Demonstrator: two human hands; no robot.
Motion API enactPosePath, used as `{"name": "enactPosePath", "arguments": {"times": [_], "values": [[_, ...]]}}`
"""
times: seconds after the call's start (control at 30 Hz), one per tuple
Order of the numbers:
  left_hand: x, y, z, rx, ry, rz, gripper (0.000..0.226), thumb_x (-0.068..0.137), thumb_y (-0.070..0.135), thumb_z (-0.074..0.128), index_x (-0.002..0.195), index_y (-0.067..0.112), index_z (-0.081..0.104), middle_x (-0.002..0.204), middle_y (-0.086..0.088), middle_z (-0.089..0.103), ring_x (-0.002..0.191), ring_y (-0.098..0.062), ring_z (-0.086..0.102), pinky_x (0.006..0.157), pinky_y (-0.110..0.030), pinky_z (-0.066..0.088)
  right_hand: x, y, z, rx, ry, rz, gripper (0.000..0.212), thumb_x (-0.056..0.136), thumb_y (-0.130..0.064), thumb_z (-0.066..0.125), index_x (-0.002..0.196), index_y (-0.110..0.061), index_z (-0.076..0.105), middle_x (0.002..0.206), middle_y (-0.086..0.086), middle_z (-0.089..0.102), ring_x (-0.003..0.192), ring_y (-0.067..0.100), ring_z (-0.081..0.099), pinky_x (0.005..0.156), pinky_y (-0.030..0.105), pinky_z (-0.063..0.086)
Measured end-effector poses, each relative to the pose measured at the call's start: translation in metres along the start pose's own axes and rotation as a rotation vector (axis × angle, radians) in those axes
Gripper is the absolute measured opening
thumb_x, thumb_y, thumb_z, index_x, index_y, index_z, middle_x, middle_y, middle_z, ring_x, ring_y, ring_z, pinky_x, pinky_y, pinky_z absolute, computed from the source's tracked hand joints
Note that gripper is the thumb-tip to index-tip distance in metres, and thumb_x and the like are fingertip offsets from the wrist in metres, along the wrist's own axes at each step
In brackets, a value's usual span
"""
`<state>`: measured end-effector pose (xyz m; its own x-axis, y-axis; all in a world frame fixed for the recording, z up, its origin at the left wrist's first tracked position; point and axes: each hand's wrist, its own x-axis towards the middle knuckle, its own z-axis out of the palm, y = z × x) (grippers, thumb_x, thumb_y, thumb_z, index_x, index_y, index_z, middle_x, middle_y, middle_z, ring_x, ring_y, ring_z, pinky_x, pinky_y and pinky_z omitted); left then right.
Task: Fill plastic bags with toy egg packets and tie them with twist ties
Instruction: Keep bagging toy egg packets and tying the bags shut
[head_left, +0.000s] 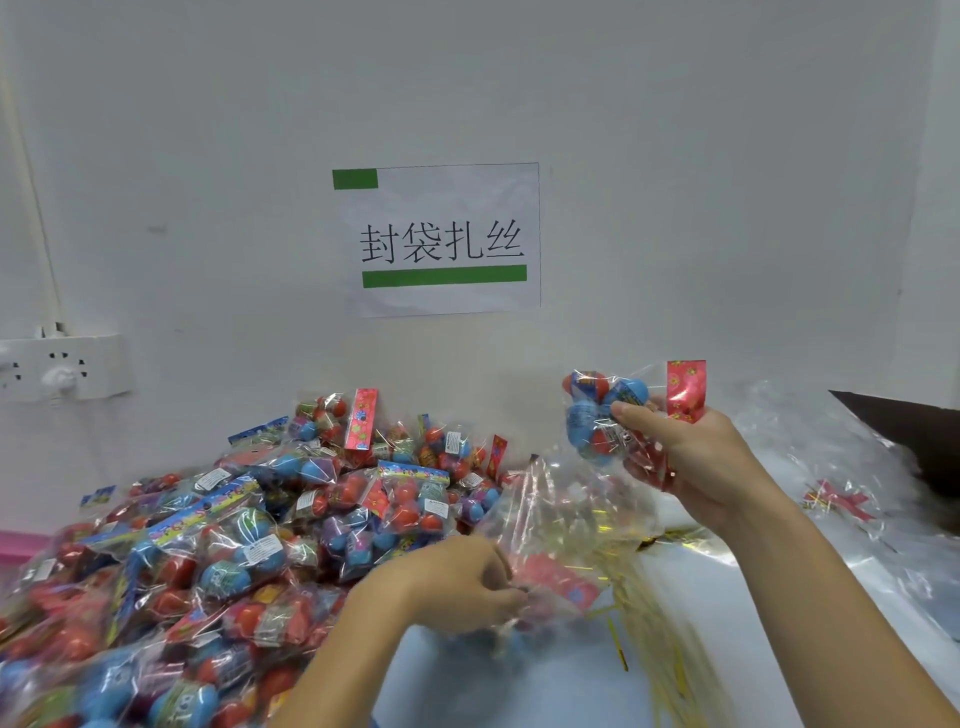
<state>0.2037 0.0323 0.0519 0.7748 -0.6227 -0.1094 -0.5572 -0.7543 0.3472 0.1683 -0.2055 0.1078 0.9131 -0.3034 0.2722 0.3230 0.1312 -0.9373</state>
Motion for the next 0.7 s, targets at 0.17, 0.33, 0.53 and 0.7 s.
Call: {"name": "enactPosePath", "arguments": {"times": [0.17,0.33,0.53,0.7], "values": [[-0.015,-0.007,-0.019,0.001,0.135,-0.102,0.05,0.101,0.039,0.049,0.058,0.013,0.038,0.053,-0.001,0.029,0.047,-0.016,0.024,0.055,-0.031,0.024,0.002,-0.002,-0.008,0.009,0.075,0.031,0.014,0.082,-0.014,0.08,0.092,-0.011,0.072,0.078,0.006,0.072,0.068,0.018,0.068,0.061,0.031,0.054],[-0.014,0.007,-0.018,0.12,0.287,-0.141,0.033,0.1,0.032,0.048,0.072,0.015,0.046,0.071,-0.001,0.047,0.059,-0.018,0.04,0.059,-0.032,0.033,0.003,-0.002,-0.012,-0.016,0.116,0.074,0.016,0.081,-0.016,0.081,0.092,-0.012,0.07,0.081,0.005,0.073,0.076,0.02,0.069,0.066,0.034,0.054],[-0.01,0.052,-0.009,-0.026,0.511,0.152,0.02,0.101,0.026,0.043,0.121,0.029,0.044,0.093,0.007,0.049,0.079,-0.012,0.047,0.076,-0.038,0.049,0.003,-0.003,-0.011,-0.018,0.136,0.076,0.015,0.081,-0.016,0.081,0.09,-0.013,0.069,0.082,0.006,0.073,0.076,0.019,0.068,0.063,0.032,0.053],[-0.01,0.081,0.009,0.099,0.389,0.307,0.035,0.103,0.046,0.034,0.136,0.056,0.037,0.105,0.006,0.032,0.102,-0.014,0.034,0.084,-0.036,0.04,0.002,-0.005,-0.009,-0.023,0.127,0.08,0.013,0.081,-0.015,0.081,0.087,-0.014,0.069,0.081,0.007,0.072,0.074,0.019,0.067,0.063,0.032,0.052]]}}
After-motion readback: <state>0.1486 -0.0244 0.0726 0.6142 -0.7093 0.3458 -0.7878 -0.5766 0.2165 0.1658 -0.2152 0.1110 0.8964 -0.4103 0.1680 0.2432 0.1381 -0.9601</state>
